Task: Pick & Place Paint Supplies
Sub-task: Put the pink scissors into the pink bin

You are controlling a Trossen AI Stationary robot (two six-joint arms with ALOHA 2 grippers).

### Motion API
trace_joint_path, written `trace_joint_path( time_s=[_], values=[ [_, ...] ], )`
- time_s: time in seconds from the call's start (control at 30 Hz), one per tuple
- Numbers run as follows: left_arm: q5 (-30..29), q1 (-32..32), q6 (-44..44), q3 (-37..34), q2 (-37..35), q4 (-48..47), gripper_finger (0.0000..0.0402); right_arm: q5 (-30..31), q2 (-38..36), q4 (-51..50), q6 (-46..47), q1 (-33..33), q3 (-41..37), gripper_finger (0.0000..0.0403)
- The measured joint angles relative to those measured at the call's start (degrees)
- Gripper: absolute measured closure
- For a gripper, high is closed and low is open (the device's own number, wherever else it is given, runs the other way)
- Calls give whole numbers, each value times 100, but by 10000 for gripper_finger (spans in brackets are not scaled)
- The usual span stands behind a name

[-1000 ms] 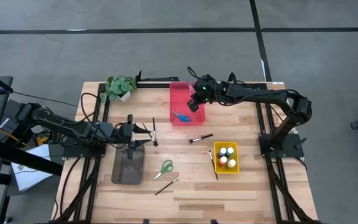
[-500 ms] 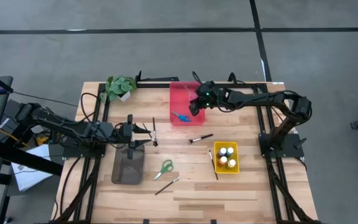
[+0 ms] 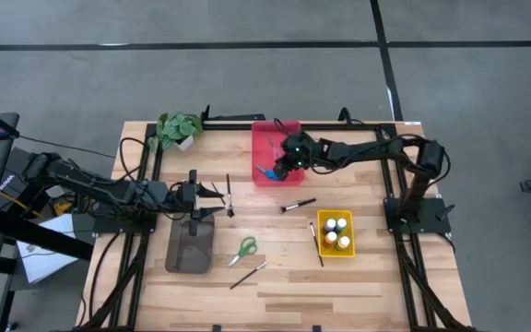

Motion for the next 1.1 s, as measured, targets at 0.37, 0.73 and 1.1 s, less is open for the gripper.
trace_joint_path(
  time_s=[0.37,0.73,1.1],
  values=[
    [-2,-5,11,0,1,-13,243,-53,79,-15,-41,-50,124,403],
    [0,-5,8,0,1,-13,243,-131,79,-16,-52,-55,124,403],
    [0,-7,8,0,1,-11,243,-134,79,-37,-52,-44,124,403]
  ],
)
